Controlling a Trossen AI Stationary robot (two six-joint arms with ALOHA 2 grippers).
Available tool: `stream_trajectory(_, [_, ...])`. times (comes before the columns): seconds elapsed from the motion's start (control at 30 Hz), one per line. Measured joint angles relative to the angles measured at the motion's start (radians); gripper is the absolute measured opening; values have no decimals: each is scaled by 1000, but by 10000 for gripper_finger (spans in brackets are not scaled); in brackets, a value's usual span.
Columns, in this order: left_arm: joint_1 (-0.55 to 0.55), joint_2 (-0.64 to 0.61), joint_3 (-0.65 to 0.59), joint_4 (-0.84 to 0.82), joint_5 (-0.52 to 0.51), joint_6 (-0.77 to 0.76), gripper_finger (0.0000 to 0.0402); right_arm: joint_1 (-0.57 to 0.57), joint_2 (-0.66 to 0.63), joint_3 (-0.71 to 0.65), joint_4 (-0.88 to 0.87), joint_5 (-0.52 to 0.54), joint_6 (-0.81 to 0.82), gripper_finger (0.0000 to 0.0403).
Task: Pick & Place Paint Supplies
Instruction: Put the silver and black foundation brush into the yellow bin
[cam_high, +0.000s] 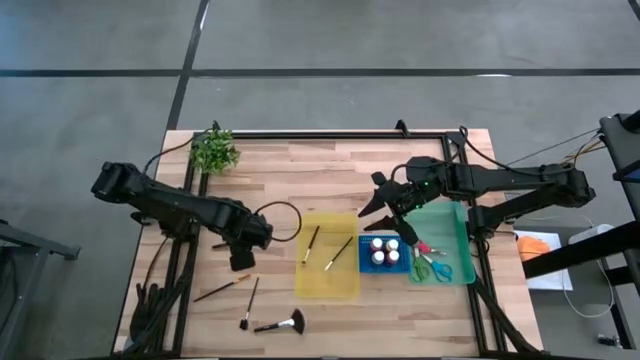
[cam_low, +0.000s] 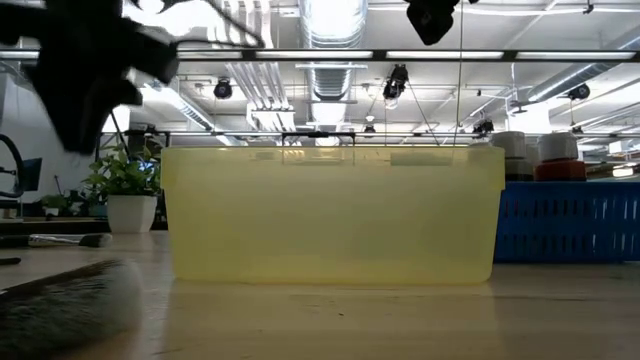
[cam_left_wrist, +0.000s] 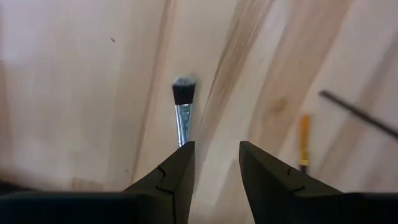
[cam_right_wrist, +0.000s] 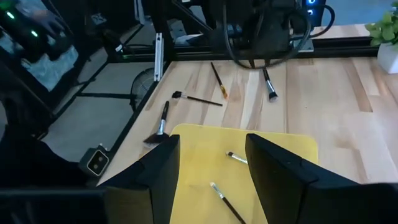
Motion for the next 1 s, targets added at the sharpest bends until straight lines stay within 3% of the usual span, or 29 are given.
stream_trajectory(0.2, [7,-39,-216,173,16,32,134,7,0,0,4,0,22,180])
stream_trajectory(0.57, [66,-137,-412,405,37,40,134,7,0,0,20,25,44,180])
stream_trajectory(1.0, [114,-140,-458,444,0,86,133,6,0,0,25,55,58,180])
